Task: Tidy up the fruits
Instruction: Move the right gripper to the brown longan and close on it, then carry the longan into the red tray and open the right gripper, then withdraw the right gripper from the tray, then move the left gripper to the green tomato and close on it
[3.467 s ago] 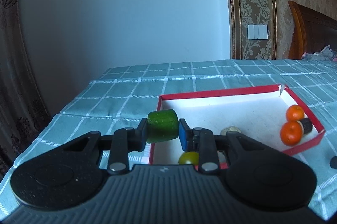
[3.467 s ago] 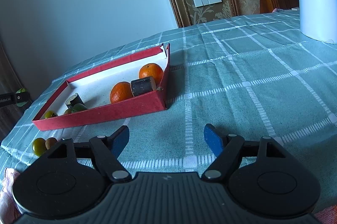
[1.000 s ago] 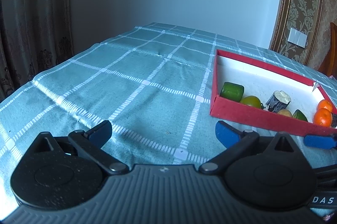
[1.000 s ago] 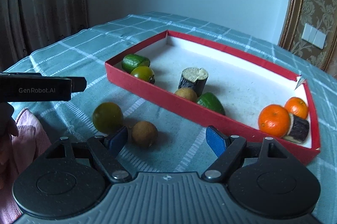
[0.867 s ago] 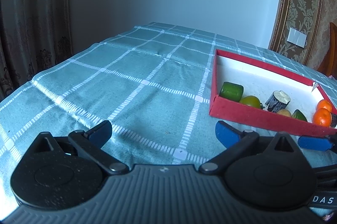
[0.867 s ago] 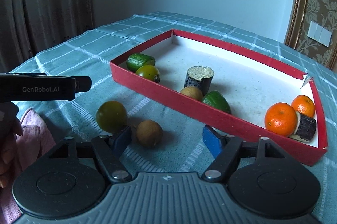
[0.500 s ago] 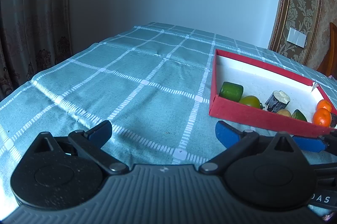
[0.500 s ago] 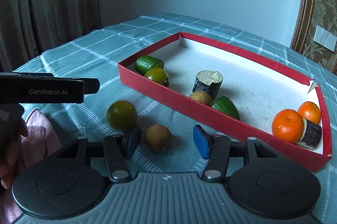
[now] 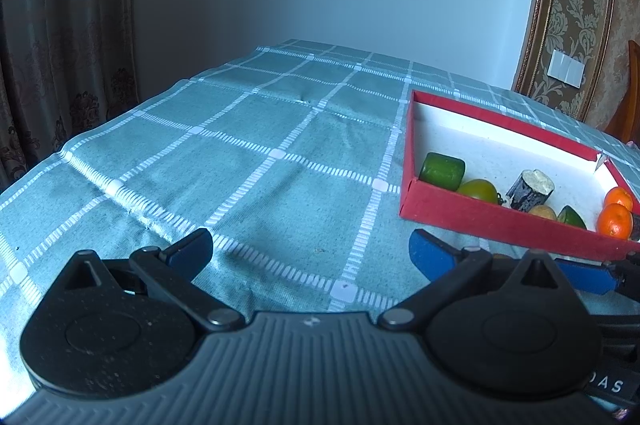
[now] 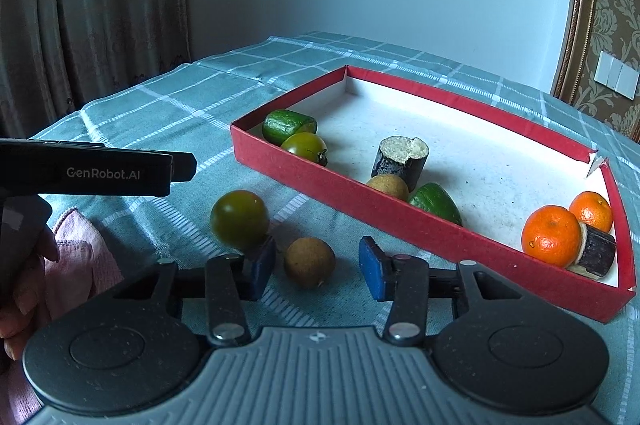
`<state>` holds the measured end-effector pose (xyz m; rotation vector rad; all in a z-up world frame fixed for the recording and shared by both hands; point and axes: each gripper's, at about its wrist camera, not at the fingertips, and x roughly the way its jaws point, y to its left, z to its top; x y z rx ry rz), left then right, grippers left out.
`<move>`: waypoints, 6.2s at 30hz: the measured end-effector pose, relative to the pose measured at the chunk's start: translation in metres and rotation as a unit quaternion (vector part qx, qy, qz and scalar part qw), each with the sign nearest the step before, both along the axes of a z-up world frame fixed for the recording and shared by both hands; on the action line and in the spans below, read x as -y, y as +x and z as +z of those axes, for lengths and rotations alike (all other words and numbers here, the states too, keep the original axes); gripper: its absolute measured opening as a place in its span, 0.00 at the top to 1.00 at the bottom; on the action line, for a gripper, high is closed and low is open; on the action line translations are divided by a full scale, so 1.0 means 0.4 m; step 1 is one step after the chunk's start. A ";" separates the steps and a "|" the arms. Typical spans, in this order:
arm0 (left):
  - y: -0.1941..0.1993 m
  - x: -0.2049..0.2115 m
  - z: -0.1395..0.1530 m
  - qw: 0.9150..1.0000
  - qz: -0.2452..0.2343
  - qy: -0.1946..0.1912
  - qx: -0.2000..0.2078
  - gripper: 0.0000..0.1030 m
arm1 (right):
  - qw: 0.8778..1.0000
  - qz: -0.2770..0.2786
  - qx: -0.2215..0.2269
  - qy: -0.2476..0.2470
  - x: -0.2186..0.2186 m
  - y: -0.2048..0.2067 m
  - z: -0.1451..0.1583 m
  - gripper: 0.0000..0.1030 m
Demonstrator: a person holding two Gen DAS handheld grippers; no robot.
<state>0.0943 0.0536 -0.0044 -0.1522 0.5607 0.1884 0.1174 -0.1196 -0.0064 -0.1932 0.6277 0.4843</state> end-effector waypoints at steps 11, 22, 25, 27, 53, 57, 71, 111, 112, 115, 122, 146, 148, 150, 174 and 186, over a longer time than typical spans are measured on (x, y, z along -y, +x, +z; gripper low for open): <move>0.004 -0.001 -0.001 1.000 0.001 0.000 -0.004 0.00 | 1.000 0.010 0.011 -0.010 -0.021 -0.016 0.002 0.75; 0.026 0.005 -0.013 0.999 -0.012 0.004 -0.040 0.00 | 1.000 0.010 0.002 -0.002 -0.015 -0.010 0.002 0.76; 0.030 0.012 -0.016 0.999 -0.012 0.015 -0.047 0.00 | 1.000 0.010 0.005 -0.005 -0.017 -0.011 0.002 0.76; 0.032 0.016 -0.017 0.998 -0.012 0.022 -0.051 0.00 | 1.000 0.009 0.007 -0.008 -0.019 -0.013 0.001 0.76; 0.040 0.023 -0.020 0.998 -0.012 0.033 -0.058 0.00 | 1.000 0.008 -0.001 -0.001 0.000 -0.024 0.008 0.76; 0.040 0.023 -0.021 0.998 -0.012 0.033 -0.058 0.00 | 1.000 0.003 0.001 0.018 0.031 -0.032 0.028 0.76; 0.040 0.023 -0.020 0.998 -0.012 0.033 -0.058 0.00 | 0.990 -0.119 0.040 0.067 0.271 0.063 0.131 0.76; 0.038 0.021 -0.020 0.998 -0.012 0.030 -0.054 0.00 | 0.970 -0.198 0.057 0.129 0.416 -0.079 0.096 0.34; 0.034 0.020 -0.019 0.998 -0.011 0.028 -0.050 0.00 | 0.970 -0.198 0.051 0.129 0.415 -0.096 0.083 0.34; 0.027 0.018 -0.015 0.999 -0.005 0.028 -0.040 0.00 | 0.971 -0.201 0.035 0.122 0.406 -0.126 0.042 0.34; -0.030 0.066 0.020 0.997 -0.032 0.064 0.023 0.00 | 0.966 -0.221 -0.011 0.132 0.410 -0.115 -0.005 0.32; -0.015 0.309 0.006 0.987 -0.128 0.095 -0.008 0.10 | 0.963 -0.227 -0.012 0.144 0.418 -0.120 -0.008 0.32; -0.007 0.308 -0.007 0.988 -0.126 0.092 -0.020 0.12 | 0.963 -0.226 -0.012 0.146 0.419 -0.120 -0.008 0.32; 0.000 0.304 -0.016 0.988 -0.123 0.086 -0.032 0.15 | 0.963 -0.226 -0.012 0.146 0.419 -0.120 -0.008 0.31; -0.011 0.313 -0.015 0.985 -0.151 0.083 -0.023 0.38 | 0.973 -0.227 -0.006 0.031 0.342 -0.108 -0.009 0.30; -0.011 0.302 -0.013 0.986 -0.145 0.077 -0.019 0.59 | 0.971 -0.239 -0.016 0.016 0.338 -0.099 -0.012 0.11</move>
